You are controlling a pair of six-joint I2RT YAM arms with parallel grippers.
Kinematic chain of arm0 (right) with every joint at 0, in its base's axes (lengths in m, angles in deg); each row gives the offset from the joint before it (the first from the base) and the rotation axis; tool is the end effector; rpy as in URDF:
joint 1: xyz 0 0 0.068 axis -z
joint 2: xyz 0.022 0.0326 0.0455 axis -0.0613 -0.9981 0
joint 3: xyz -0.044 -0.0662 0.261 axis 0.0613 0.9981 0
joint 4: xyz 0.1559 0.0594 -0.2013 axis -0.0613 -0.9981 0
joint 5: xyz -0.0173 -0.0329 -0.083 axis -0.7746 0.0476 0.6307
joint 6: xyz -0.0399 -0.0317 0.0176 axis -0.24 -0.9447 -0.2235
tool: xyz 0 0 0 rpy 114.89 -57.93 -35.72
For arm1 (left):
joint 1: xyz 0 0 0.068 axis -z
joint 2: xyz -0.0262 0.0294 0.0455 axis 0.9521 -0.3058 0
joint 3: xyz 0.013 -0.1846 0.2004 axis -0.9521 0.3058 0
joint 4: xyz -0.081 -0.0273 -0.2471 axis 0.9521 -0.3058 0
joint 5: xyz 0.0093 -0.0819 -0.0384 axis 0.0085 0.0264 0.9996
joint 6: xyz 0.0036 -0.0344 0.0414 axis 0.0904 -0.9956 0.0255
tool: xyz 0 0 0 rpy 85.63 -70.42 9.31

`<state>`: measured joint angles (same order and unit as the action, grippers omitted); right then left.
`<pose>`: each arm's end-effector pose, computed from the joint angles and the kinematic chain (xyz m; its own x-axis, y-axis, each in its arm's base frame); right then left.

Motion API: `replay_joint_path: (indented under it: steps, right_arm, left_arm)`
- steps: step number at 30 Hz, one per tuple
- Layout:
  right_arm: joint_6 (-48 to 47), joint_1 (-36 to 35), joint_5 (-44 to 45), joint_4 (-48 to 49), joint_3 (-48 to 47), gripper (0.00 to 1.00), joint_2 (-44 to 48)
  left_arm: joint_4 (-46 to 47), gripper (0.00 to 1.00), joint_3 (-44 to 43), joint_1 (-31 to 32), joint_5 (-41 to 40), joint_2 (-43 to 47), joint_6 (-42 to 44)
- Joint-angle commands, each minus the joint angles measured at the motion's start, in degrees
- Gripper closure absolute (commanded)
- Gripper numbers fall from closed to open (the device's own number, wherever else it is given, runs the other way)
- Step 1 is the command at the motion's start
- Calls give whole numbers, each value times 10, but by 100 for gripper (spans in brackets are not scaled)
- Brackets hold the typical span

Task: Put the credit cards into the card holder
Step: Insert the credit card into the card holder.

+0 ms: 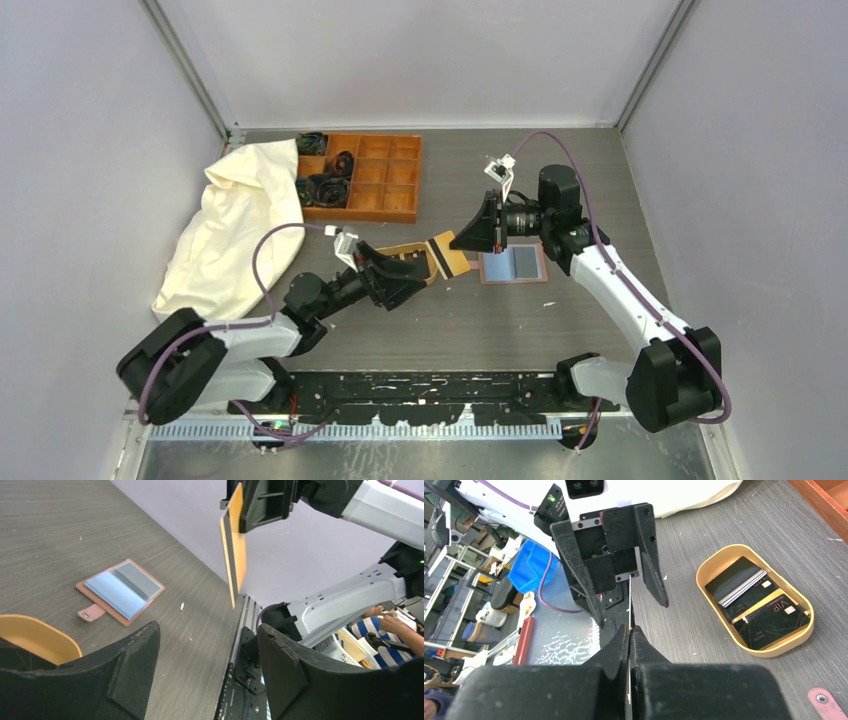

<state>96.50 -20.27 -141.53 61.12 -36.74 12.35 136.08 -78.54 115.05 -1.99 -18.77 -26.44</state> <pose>0.2388 0.1065 0.3147 -0.5767 -0.0592 -0.8148 -0.8142 0.1242 0.5672 0.1480 -0.1548 0.2166 -0.5059 -0.4366 -0.7440 0.7537 0.1957 -0.6274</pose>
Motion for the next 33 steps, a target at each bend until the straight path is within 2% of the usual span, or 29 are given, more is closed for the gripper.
replay_joint_path:
  steps: [1, 6, 8, 10, 11, 13, 14, 15, 16, 17, 18, 20, 22, 24, 29, 31, 33]
  right_arm:
    - [-5, 1, -26, 36, -1, 99, 9]
    - [-3, 1, -30, 37, -1, 99, 6]
    - [-2, 0, -33, 37, -1, 99, 6]
    - [-3, -1, -34, 37, -2, 99, 6]
    - [-3, -1, -35, 37, -2, 99, 6]
    - [-3, -1, -35, 37, -2, 99, 7]
    - [-3, -1, -34, 37, -2, 99, 8]
    - [-5, -1, -33, 35, -2, 99, 9]
    - [-10, -1, -29, 30, -2, 93, 10]
    - [-22, 0, -25, 19, -4, 79, 13]
    - [-48, 2, -16, -20, -10, 60, 17]
    - [-154, 12, 21, -122, -41, 33, 28]
    - [-233, 26, 78, -202, -63, 17, 38]
    - [-257, 44, 145, -226, -67, 2, 48]
    - [-213, 97, 327, -178, -48, 0, 56]
    - [-221, 110, 394, -177, -47, 1, 43]
    - [-235, 126, 420, -205, -61, 0, 12]
  left_arm:
    - [121, 30, -58, 11, -2, -60, 28]
    - [121, 35, -114, 24, 15, -112, 21]
    - [121, 41, -128, 24, 20, -128, 12]
    - [121, 53, -139, 24, 22, -144, 4]
    - [121, 63, -144, 24, 24, -152, 0]
    - [121, 93, -152, 24, 33, -168, -9]
    - [121, 99, -156, 23, 39, -174, -12]
    - [121, 100, -158, 22, 48, -179, -15]
    - [121, 100, -159, 21, 55, -183, -18]
    - [121, 100, -160, 18, 61, -185, -21]
    - [121, 100, -160, 15, 68, -187, -28]
    - [121, 100, -157, -2, 79, -192, -51]
    - [121, 100, -152, -17, 93, -204, -87]
    - [120, 100, -151, -28, 108, -220, -116]
    - [82, 100, -165, -28, 127, -258, -139]
    - [39, 100, -172, -27, 125, -263, -132]
    - [-31, 100, -181, -24, 115, -258, -108]
